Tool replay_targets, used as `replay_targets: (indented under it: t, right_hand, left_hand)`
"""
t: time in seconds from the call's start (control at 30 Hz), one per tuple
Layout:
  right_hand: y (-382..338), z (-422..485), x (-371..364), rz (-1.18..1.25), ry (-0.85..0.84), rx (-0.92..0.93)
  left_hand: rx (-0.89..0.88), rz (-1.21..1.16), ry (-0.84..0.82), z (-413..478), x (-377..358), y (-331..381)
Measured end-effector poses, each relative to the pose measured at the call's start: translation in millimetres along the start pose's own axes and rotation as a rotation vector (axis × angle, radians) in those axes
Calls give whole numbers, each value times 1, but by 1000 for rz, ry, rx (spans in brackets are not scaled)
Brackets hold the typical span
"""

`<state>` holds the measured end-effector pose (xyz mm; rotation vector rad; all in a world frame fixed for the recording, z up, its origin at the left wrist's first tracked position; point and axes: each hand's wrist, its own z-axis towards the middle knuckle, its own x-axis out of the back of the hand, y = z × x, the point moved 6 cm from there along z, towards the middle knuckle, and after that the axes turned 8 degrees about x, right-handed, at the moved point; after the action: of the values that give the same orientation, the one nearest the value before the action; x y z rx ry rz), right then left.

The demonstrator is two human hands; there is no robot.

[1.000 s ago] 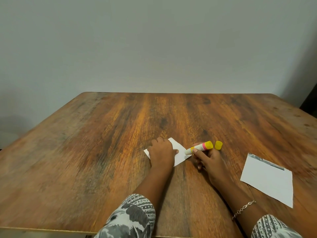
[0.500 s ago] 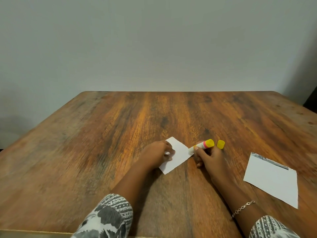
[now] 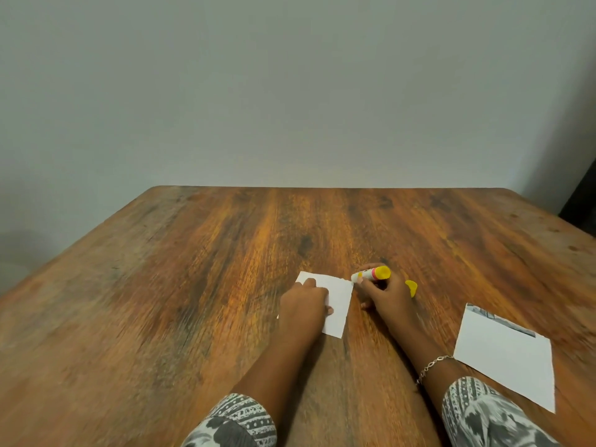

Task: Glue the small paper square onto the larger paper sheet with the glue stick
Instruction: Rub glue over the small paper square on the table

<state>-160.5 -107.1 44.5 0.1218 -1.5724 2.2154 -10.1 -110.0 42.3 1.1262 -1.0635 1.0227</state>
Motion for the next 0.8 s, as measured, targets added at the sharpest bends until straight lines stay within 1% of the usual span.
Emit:
replay_targets:
  t: [0.17, 0.4, 0.8]
  right_hand:
    - [6, 7, -4, 0, -12, 0]
    - [10, 10, -8, -104, -27, 33]
    - [11, 10, -10, -162, -58, 40]
  left_hand:
    - [-20, 61, -38, 2, 1, 3]
    - [-25, 70, -67, 2, 2, 4]
    - [-23, 102, -90, 0, 3, 6]
